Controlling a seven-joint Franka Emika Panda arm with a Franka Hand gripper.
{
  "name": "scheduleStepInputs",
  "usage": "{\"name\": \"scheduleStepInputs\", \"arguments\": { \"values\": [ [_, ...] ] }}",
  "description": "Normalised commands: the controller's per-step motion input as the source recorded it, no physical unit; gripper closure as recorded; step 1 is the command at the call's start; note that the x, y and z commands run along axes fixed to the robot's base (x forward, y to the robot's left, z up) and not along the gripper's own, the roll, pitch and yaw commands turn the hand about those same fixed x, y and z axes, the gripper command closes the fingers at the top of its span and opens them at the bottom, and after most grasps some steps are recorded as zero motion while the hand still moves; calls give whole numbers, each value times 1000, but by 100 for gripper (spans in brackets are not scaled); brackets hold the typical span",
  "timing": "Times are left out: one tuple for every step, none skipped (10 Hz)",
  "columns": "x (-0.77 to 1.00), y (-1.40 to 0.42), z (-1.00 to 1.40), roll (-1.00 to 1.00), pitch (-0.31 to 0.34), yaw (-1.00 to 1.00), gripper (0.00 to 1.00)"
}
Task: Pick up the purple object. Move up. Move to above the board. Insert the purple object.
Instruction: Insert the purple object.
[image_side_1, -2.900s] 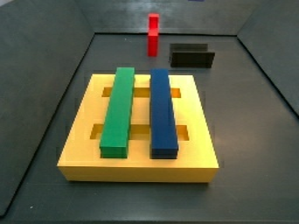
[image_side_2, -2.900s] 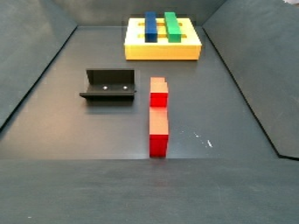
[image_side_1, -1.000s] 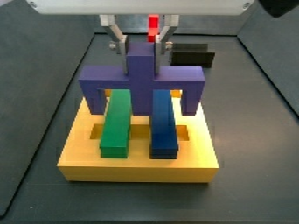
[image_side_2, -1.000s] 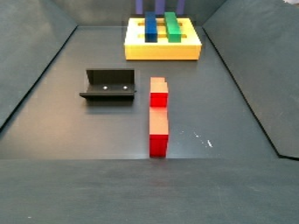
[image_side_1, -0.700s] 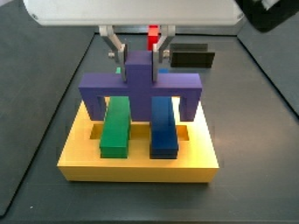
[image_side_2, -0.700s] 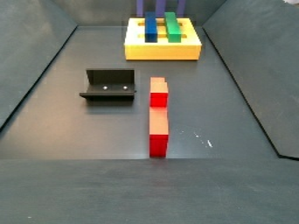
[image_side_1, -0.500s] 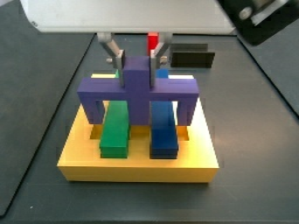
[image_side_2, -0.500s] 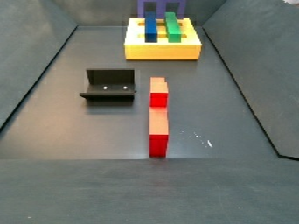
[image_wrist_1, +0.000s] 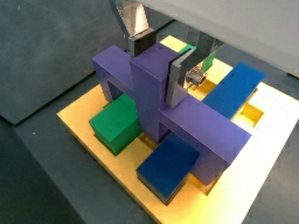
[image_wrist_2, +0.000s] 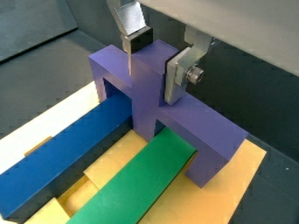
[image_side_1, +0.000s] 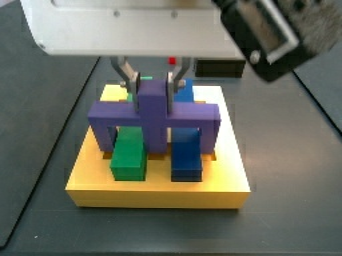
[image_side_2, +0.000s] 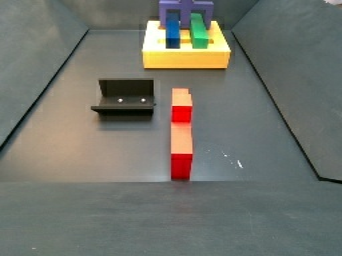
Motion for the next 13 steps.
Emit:
{"name": "scheduleStepInputs", "arguments": {
  "values": [
    [109, -111, -134, 19, 0, 0, 100],
    [120, -120, -140, 23, 0, 0, 100],
    [0, -57, -243, 104, 0, 0, 100],
    [0, 0, -303, 157, 0, 0, 100],
    [29, 0, -317, 254, 0, 0, 100],
    [69, 0, -211, 289, 34, 0, 100],
    [160, 0, -94, 291, 74, 0, 100],
    [191, 0, -97, 271, 69, 0, 100],
    [251, -31, -129, 216, 36, 0, 100],
    [446, 0, -183, 254, 50, 0, 100],
    [286, 0, -303, 253, 9, 0, 100],
    [100, -117, -334, 164, 0, 0, 100],
    [0, -263, -314, 123, -21, 0, 100]
  ]
}}
